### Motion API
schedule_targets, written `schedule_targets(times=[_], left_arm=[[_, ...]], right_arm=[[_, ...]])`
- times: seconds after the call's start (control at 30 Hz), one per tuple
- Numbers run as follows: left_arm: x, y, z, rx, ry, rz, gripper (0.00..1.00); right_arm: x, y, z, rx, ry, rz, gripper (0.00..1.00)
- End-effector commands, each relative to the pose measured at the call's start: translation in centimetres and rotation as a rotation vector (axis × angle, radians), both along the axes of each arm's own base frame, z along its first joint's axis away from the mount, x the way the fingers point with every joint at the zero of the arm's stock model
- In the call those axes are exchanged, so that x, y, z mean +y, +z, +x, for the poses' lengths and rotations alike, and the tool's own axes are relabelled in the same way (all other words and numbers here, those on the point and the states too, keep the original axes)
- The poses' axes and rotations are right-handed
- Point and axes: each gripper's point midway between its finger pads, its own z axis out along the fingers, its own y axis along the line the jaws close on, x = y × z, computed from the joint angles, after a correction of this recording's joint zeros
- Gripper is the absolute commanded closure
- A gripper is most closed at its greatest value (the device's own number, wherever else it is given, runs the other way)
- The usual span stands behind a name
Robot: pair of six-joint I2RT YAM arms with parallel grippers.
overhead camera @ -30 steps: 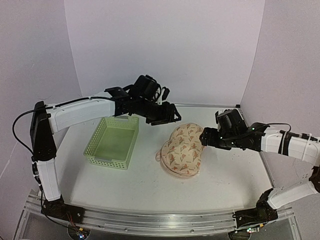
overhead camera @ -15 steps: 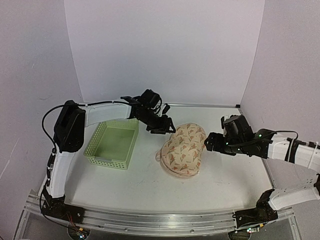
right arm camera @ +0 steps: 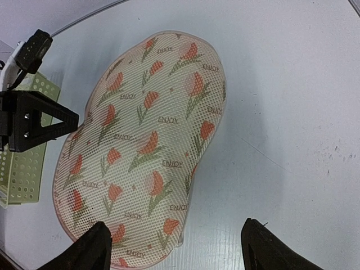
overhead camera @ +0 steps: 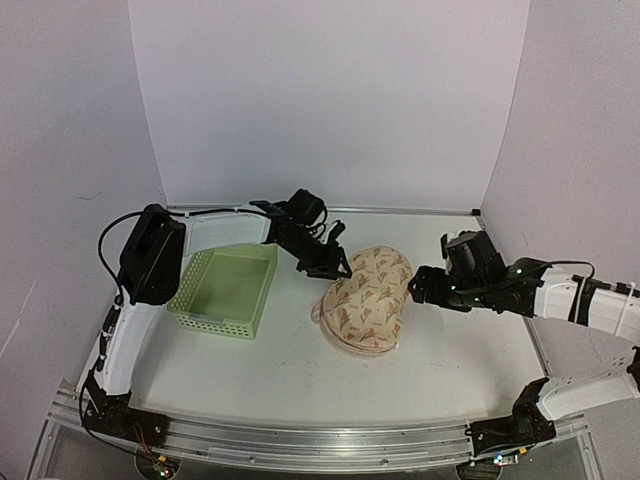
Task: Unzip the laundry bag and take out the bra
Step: Open the lid of the laundry bag at the center of the board.
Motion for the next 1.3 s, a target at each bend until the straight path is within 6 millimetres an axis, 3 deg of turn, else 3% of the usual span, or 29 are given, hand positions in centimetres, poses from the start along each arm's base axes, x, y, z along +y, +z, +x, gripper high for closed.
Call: schedule_targets(times=[0.0, 0.47, 1.03, 1.27], left_arm=[[-1.0, 2.1, 1.1, -0.034, -0.013, -0.064, 0.61], [-0.4, 1.0, 3.1, -0.043, 0.044, -0.040, 0.63], [-1.4, 0.6, 2.5, 0.016, 0.011, -0.090, 0.71], [-2.0, 0.6, 2.4, 0.038, -0.006, -0.119, 0.80]], right_arm=[[0.2, 0.5, 0.4, -0.019, -0.008, 0.021, 0.20], [-0.2, 0.4, 0.0, -0.020, -0.014, 0.029, 0.21], [-0.5, 0.2, -0.5, -0.015, -0.018, 0.042, 0.23], [-0.7, 0.1, -0.7, -0.015, -0.023, 0.044, 0.23]])
